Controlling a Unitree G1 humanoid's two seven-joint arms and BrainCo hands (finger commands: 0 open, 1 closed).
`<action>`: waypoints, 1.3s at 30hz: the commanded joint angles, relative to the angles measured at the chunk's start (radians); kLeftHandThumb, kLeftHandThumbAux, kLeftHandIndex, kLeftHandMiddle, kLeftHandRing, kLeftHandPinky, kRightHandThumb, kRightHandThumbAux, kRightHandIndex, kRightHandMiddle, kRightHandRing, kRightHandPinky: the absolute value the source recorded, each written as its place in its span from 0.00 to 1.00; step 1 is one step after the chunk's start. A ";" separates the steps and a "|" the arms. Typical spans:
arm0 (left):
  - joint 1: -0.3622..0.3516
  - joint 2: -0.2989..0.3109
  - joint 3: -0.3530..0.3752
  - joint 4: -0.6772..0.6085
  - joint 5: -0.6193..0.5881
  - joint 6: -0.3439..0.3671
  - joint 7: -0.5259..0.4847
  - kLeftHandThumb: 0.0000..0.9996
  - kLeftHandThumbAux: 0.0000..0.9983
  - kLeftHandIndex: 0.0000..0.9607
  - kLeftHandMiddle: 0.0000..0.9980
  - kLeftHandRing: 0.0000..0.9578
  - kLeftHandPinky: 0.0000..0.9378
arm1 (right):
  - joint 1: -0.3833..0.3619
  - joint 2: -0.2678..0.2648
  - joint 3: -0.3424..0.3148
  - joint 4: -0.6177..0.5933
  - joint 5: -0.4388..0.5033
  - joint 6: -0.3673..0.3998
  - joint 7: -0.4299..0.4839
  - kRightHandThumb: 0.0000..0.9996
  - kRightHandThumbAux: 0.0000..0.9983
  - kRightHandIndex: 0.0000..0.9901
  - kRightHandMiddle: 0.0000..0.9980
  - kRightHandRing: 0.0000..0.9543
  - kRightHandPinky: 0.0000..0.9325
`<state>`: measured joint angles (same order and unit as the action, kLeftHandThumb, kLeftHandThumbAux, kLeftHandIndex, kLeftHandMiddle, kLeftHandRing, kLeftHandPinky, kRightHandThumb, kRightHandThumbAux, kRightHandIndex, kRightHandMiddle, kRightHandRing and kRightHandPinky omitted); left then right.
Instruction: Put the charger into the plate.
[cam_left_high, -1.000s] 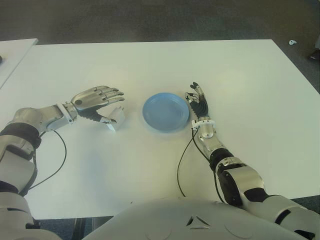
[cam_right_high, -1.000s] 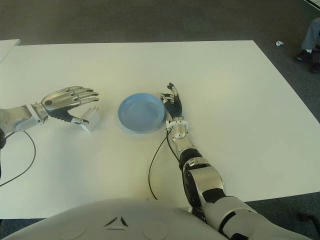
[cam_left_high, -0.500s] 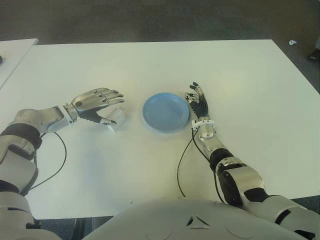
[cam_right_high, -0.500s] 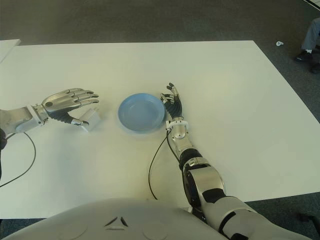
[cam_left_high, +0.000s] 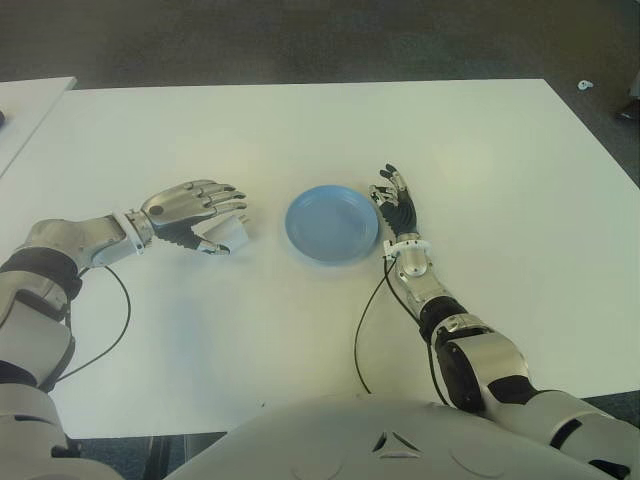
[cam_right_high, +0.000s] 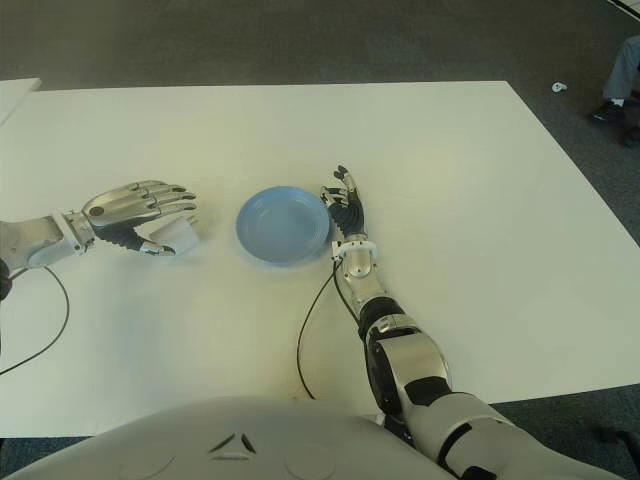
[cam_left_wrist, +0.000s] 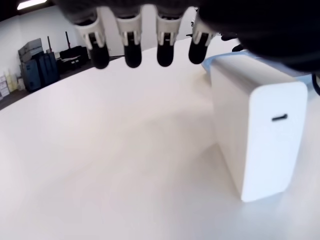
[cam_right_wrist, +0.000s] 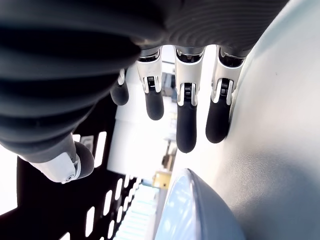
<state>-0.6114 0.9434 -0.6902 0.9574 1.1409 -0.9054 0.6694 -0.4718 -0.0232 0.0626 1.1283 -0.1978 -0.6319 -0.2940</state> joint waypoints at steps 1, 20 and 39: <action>0.016 0.015 -0.016 -0.003 0.011 -0.006 -0.019 0.34 0.11 0.00 0.00 0.00 0.00 | 0.131 -0.002 0.004 0.082 -0.006 0.068 0.011 0.00 0.52 0.00 0.16 0.31 0.34; 0.016 0.026 -0.019 -0.003 0.013 -0.004 -0.006 0.34 0.12 0.00 0.00 0.00 0.00 | 0.130 -0.001 0.007 0.085 -0.010 0.067 0.010 0.00 0.53 0.00 0.16 0.31 0.33; 0.030 0.034 -0.007 -0.013 -0.010 -0.018 -0.032 0.35 0.12 0.00 0.00 0.00 0.00 | 0.132 0.002 0.007 0.081 -0.010 0.063 0.002 0.00 0.53 0.00 0.16 0.32 0.35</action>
<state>-0.6043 0.9683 -0.6927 0.9494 1.1370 -0.9201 0.6672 -0.4718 -0.0235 0.0645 1.1284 -0.1988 -0.6321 -0.2956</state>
